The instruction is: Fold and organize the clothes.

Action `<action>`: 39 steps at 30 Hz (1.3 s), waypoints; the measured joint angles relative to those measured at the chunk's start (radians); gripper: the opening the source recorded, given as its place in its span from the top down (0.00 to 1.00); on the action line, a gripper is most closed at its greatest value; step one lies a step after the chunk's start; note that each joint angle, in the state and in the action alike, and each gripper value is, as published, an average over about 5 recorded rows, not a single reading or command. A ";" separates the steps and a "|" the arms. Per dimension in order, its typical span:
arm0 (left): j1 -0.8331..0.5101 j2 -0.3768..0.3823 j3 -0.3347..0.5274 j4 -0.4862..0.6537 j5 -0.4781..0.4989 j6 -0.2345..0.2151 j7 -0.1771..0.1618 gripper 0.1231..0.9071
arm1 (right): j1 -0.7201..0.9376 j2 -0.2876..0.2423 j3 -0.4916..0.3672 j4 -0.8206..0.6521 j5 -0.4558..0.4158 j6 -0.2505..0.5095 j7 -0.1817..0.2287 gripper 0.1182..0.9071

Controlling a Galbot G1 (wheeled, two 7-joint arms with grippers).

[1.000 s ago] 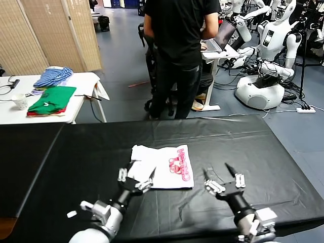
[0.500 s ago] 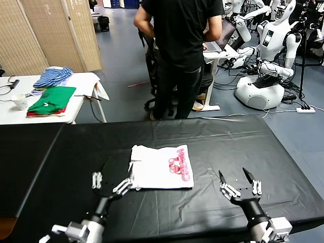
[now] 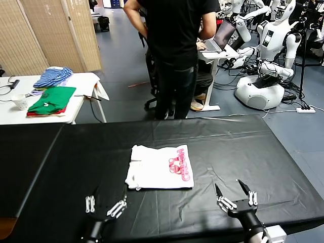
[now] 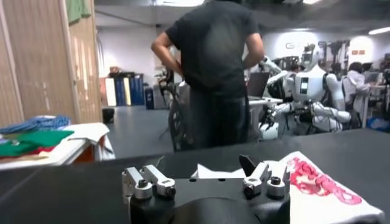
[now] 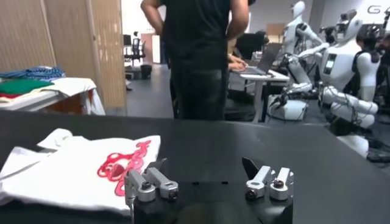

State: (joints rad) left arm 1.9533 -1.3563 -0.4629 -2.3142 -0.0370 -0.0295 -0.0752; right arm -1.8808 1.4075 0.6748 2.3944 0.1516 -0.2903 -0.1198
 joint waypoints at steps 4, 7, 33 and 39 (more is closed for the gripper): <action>0.016 -0.005 0.000 0.001 0.004 0.018 -0.002 0.00 | -0.002 0.000 -0.004 -0.002 0.000 -0.006 0.000 0.00; 0.018 -0.009 0.002 -0.002 0.007 0.036 -0.012 0.00 | -0.001 0.000 -0.003 -0.002 0.003 -0.006 -0.001 0.00; 0.018 -0.019 -0.008 0.003 -0.003 0.016 0.037 0.00 | -0.031 0.029 -0.028 0.012 -0.013 0.018 0.029 0.00; 0.013 -0.017 -0.005 0.002 -0.004 0.018 0.042 0.00 | -0.041 0.035 -0.029 0.018 -0.019 0.019 0.029 0.00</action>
State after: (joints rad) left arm 1.9665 -1.3734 -0.4675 -2.3120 -0.0415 -0.0112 -0.0337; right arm -1.9222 1.4424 0.6455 2.4129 0.1324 -0.2716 -0.0909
